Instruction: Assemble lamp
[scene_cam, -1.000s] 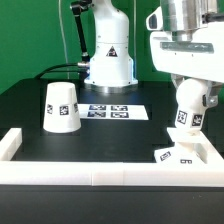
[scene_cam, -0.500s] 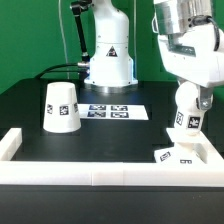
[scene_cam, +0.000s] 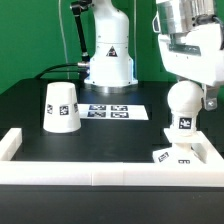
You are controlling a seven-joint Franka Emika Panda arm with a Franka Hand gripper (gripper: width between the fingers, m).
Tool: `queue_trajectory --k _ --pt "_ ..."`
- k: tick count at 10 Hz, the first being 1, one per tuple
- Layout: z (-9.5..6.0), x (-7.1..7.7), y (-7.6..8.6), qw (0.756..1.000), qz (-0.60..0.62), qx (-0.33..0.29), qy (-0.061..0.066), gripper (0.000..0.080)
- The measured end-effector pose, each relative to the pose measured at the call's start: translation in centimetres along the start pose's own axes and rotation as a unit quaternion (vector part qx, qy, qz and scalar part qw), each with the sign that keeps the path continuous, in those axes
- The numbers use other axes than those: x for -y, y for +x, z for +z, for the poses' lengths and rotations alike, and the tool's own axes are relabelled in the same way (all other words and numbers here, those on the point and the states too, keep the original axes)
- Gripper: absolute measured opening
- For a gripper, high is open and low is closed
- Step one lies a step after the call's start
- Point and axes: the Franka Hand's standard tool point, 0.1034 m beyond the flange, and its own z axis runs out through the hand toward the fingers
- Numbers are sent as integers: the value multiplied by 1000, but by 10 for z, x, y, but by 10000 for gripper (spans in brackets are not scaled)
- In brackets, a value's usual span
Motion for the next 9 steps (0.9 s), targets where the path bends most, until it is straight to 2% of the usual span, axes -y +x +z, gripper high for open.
queue_trajectory --k 2,4,6,8,9 --pt "0 -3 2 992 -123 -2 -1 696" --pt "1 -12 8 985 -174 -8 1 699" --pt "2 -12 7 973 -230 -8 0 699" --pt "2 -12 8 939 -343 -14 -6 699" --pt "1 -11 9 902 -430 -31 -20 699"
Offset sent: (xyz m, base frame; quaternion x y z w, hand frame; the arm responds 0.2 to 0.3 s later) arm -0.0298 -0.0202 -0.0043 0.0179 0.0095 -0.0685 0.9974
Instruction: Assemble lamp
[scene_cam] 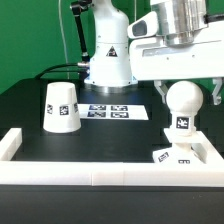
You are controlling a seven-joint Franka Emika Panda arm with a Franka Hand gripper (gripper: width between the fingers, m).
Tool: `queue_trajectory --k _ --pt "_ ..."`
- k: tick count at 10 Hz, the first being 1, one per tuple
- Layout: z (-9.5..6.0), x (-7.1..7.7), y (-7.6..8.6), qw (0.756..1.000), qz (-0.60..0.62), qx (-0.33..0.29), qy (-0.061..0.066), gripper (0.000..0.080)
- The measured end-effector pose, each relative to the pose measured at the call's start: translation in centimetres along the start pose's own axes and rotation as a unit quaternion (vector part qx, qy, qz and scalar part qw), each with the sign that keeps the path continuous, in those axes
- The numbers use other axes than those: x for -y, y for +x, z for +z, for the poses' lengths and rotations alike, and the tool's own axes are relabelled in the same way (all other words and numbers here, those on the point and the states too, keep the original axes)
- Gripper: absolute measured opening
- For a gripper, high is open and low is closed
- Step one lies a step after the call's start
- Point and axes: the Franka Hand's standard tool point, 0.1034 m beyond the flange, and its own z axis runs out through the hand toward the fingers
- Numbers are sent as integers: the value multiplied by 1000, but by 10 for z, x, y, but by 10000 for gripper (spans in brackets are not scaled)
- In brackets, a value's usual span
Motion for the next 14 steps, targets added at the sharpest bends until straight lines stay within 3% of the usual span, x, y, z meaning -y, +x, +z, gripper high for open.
queue_trajectory --k 2,8,10,14 --pt "-2 -1 4 989 -150 -10 -12 699" --pt "-3 0 9 927 -373 -22 -15 699" --pt "-3 -2 10 894 -447 -20 -20 699" --pt "2 3 10 773 -632 -10 -46 699"
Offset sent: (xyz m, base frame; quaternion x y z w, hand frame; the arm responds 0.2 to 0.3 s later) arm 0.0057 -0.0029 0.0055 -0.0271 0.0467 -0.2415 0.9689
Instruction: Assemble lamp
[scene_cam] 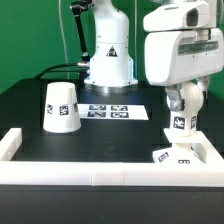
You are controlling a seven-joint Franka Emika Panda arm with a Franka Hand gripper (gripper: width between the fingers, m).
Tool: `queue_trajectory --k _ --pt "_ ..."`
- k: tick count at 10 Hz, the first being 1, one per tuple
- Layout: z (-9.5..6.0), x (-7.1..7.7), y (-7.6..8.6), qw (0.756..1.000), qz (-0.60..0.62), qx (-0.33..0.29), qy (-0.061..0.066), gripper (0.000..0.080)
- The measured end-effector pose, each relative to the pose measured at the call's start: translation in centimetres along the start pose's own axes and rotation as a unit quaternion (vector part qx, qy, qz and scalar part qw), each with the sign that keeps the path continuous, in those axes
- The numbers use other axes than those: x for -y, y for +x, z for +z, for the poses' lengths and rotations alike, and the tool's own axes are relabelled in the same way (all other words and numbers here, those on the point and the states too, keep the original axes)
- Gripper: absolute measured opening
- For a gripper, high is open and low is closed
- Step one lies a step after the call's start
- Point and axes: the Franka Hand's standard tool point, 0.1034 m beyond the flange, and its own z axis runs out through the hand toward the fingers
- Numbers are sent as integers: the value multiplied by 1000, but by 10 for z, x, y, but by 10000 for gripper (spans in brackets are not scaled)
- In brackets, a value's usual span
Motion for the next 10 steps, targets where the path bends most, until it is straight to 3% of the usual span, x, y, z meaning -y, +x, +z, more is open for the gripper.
queue_trajectory --k 4,8,10 --pt "3 1 3 983 -181 24 -18 699" --pt "4 -3 -2 956 -291 33 -20 699" --pt "4 -4 -4 955 -294 34 -19 699"
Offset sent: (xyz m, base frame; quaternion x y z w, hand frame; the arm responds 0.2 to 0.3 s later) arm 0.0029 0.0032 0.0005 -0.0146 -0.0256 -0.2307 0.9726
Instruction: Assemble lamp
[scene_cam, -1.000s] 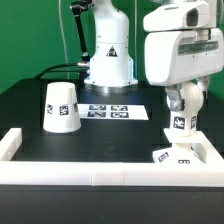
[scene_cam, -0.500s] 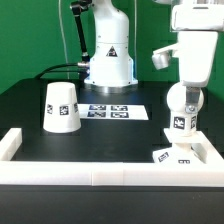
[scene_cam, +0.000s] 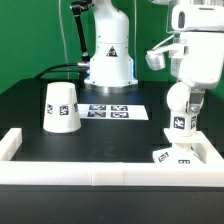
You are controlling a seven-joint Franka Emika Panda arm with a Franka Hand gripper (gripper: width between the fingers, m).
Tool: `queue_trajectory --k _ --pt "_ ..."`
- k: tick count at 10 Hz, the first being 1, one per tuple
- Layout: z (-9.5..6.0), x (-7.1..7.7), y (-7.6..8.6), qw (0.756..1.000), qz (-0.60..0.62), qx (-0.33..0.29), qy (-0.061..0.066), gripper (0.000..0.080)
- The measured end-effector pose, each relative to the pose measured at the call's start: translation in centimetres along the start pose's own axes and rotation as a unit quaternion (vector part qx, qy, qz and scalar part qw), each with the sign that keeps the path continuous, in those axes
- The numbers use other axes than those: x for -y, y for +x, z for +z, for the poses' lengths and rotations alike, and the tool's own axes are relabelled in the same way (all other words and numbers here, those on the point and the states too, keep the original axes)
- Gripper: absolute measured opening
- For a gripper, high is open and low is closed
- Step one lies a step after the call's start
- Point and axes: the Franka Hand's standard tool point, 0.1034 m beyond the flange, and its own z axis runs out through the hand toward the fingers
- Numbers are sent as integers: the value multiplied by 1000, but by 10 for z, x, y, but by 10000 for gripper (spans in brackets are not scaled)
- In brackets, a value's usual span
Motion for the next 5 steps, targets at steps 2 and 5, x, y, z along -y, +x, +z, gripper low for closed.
queue_trajectory --k 2,5 --pt "0 0 -1 1000 1 0 0 687" --pt "0 0 -2 999 34 0 1 576"
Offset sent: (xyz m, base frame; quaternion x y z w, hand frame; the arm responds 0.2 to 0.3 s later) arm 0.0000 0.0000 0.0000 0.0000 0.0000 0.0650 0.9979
